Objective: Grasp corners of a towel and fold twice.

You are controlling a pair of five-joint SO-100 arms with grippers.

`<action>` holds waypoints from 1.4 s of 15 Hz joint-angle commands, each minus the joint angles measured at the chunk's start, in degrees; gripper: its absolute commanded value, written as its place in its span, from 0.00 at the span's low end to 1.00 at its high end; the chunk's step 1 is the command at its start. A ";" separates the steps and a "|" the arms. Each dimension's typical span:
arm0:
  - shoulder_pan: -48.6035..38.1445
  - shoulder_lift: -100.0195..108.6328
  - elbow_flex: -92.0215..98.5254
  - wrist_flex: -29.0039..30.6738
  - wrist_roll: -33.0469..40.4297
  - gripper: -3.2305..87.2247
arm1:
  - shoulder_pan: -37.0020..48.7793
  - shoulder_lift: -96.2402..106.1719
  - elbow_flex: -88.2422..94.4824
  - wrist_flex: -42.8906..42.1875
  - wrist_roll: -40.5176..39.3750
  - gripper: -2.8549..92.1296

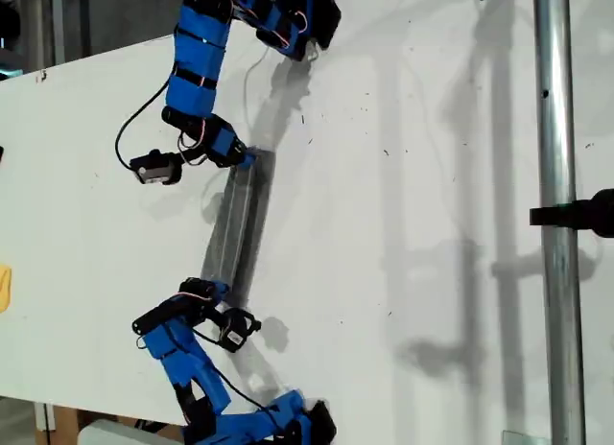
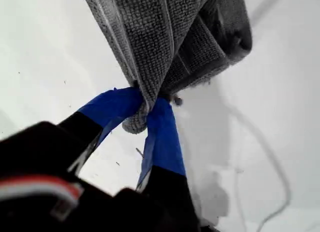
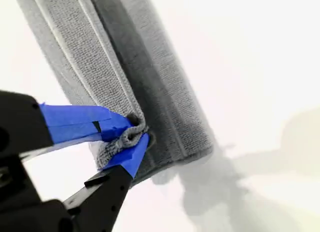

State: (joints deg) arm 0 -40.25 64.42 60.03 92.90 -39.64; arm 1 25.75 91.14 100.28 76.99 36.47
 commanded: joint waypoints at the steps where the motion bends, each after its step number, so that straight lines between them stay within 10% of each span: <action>1: 1.23 3.25 3.34 -0.53 -1.23 0.00 | -2.64 1.41 2.11 -2.29 2.99 0.03; 12: -6.06 -12.74 -5.01 -2.72 1.41 0.03 | 4.31 -12.57 2.29 -13.18 1.41 0.03; 16: -4.48 -5.36 -2.64 2.72 0.18 0.21 | 5.10 -8.96 2.46 -9.40 1.85 0.35; 21: 2.20 23.99 12.48 3.25 -5.10 0.22 | 10.63 5.19 9.05 -4.31 2.55 0.39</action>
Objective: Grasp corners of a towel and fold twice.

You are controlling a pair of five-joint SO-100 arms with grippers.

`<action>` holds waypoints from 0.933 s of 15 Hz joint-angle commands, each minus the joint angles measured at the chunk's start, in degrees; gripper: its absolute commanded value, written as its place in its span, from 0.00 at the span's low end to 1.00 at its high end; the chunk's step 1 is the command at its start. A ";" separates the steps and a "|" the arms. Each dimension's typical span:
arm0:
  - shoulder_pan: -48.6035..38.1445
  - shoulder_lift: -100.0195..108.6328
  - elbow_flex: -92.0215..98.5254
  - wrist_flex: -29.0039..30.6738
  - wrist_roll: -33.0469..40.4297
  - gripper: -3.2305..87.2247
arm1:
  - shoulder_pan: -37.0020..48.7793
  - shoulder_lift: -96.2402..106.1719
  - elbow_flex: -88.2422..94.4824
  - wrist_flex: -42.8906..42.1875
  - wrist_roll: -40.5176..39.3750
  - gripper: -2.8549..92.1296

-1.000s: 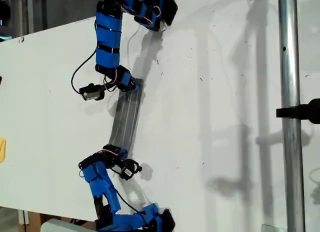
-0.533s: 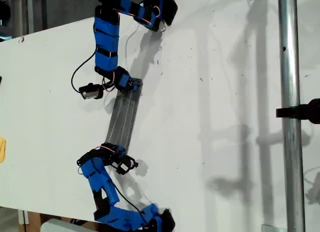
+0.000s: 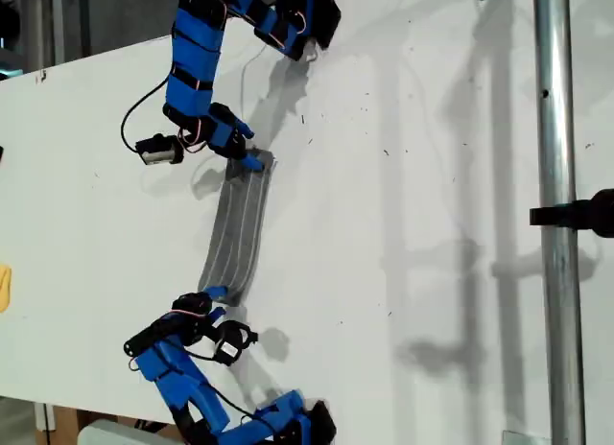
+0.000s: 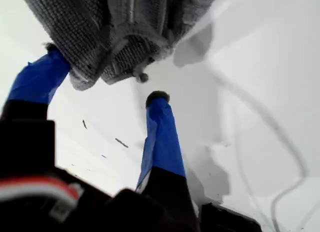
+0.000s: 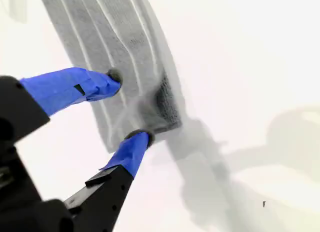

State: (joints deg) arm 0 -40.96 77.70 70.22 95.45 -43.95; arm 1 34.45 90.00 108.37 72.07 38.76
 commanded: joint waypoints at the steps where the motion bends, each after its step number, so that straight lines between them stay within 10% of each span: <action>1: 4.31 15.73 5.80 0.62 -2.29 0.22 | 2.90 8.26 2.81 0.35 0.26 0.39; 9: 21.71 50.80 40.78 -8.88 -17.67 0.19 | 8.61 42.54 15.03 7.47 7.47 0.38; 14: 31.64 93.52 78.13 -19.86 -30.85 0.01 | -15.91 71.81 26.98 19.42 41.40 0.43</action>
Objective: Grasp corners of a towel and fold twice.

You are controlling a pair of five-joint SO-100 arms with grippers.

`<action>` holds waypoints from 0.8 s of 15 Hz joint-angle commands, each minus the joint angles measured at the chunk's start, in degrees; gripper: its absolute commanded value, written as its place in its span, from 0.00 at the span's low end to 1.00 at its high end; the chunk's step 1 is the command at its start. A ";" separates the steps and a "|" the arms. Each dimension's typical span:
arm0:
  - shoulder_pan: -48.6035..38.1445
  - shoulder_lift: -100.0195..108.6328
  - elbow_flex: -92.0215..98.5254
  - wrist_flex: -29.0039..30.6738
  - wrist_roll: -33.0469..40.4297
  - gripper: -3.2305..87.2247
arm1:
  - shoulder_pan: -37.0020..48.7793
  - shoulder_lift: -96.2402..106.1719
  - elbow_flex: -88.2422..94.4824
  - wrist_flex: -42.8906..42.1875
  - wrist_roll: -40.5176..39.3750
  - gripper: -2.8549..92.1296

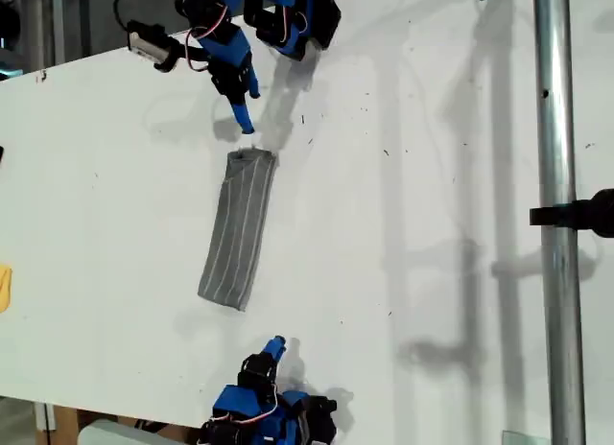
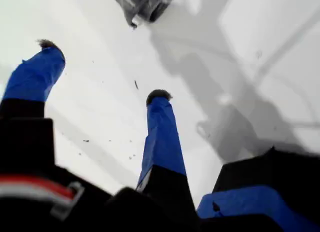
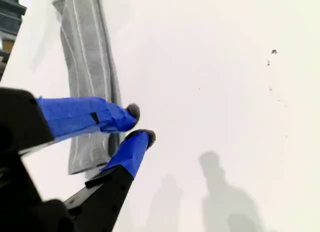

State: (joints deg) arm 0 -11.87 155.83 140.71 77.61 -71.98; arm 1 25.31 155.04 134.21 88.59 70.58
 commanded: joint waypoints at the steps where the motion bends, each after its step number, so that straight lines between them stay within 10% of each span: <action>1: 4.31 23.99 13.10 -1.76 -5.80 0.01 | -11.87 8.88 2.55 3.60 14.59 0.44; 12: 14.85 42.71 35.95 -5.36 -16.08 0.01 | 2.11 -32.17 5.01 -29.53 9.67 0.51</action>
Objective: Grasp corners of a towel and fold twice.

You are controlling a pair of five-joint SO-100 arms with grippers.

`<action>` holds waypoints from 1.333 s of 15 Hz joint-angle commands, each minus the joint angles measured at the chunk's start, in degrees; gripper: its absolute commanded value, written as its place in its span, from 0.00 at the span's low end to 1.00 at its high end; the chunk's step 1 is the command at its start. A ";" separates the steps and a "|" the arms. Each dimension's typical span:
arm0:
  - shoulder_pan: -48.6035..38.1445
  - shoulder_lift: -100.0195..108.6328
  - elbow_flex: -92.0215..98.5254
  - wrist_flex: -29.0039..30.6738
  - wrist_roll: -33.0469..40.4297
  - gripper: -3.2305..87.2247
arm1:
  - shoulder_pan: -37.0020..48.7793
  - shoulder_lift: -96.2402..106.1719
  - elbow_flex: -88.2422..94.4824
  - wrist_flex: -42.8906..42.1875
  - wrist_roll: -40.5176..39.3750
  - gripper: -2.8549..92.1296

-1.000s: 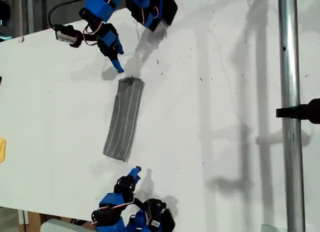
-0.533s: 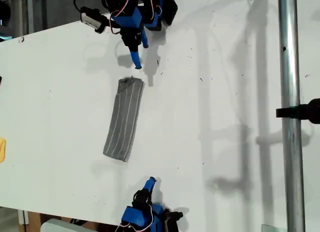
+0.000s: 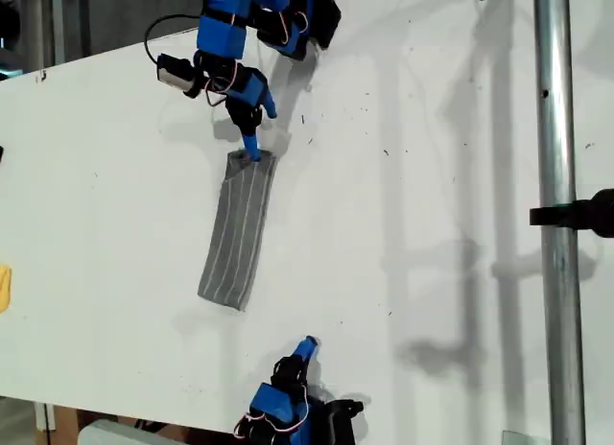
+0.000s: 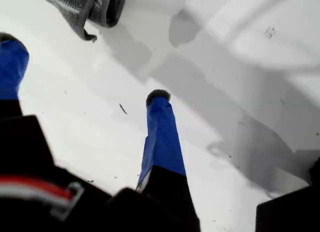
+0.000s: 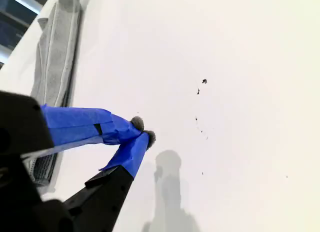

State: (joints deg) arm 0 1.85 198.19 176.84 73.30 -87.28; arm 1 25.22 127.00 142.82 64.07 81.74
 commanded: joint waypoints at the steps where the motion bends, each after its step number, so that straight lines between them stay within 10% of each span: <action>1: 1.58 0.44 -0.09 -1.05 -1.32 0.01 | 3.78 -8.61 -4.75 -7.65 -2.55 0.51; 9: 2.99 0.44 -1.14 1.05 -2.46 0.01 | 10.37 -39.81 -28.04 -15.03 -9.58 0.50; 12: 3.08 0.44 -2.37 2.29 -2.55 0.01 | 11.16 -42.63 -30.94 -18.54 -10.99 0.32; 13: 3.08 0.44 -2.55 2.37 -2.46 0.01 | 11.51 -42.71 -30.76 -18.37 -10.02 0.08; 20: 0.44 0.44 -2.37 0.53 1.58 0.01 | 9.14 -5.98 -7.29 -2.29 -10.63 0.03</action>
State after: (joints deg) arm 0 3.87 198.19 176.92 75.06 -86.57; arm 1 35.68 108.63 133.68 55.11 71.19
